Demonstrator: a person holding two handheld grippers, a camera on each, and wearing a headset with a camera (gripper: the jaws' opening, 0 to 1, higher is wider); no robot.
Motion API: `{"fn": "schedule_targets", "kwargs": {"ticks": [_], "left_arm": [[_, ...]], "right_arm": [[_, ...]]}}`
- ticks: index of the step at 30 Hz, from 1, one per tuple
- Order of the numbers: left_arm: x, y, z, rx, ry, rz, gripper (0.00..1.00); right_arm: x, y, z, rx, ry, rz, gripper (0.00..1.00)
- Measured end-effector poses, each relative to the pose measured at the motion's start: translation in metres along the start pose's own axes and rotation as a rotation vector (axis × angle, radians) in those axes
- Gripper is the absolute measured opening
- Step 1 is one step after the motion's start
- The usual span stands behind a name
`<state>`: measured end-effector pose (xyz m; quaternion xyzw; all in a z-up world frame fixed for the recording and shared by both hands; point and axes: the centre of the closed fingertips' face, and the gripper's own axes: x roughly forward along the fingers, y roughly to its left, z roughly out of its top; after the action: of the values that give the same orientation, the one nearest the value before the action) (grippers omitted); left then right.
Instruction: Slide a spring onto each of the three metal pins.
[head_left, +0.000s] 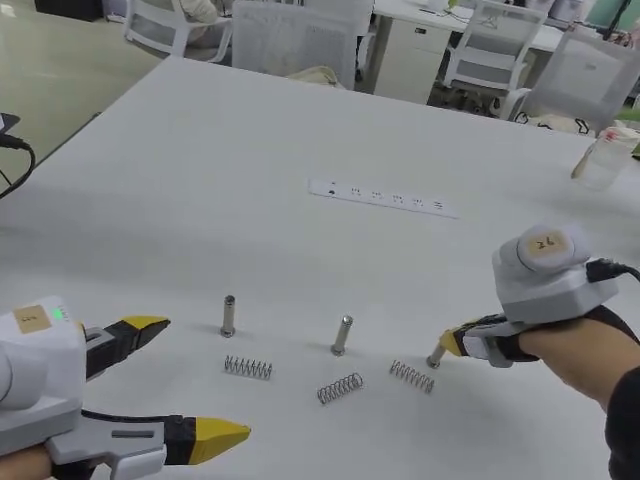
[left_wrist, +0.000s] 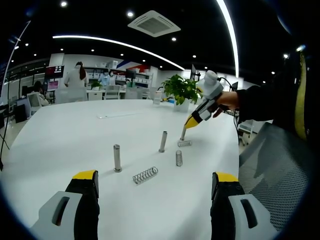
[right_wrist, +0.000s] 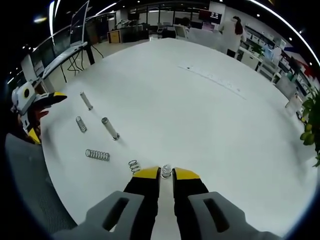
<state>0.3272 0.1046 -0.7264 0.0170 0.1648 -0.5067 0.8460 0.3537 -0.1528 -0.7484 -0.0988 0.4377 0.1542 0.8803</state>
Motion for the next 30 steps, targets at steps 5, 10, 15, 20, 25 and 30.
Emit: {"fn": "schedule_targets", "kwargs": {"ticks": [5,10,15,20,25,30], "left_arm": [[0.000,0.000,0.000,0.002,0.003,-0.001,0.91],[0.001,0.000,0.000,0.003,0.005,-0.004,0.91],[0.001,0.000,-0.001,0.002,0.005,-0.004,0.91],[0.001,-0.002,-0.002,0.003,0.008,-0.008,0.91],[0.002,-0.005,-0.001,0.004,0.009,-0.012,0.91],[0.001,-0.004,-0.002,0.003,0.009,-0.010,0.91]], "right_arm": [[-0.005,0.001,0.000,0.005,-0.018,0.005,0.09],[-0.013,0.002,-0.004,0.005,-0.037,0.001,0.11],[-0.021,0.006,-0.013,-0.001,-0.047,0.002,0.11],[-0.021,0.015,-0.027,-0.024,-0.038,0.037,0.11],[-0.015,0.025,-0.034,-0.044,-0.031,0.081,0.11],[-0.009,0.036,-0.034,-0.091,-0.031,0.130,0.13]]}}
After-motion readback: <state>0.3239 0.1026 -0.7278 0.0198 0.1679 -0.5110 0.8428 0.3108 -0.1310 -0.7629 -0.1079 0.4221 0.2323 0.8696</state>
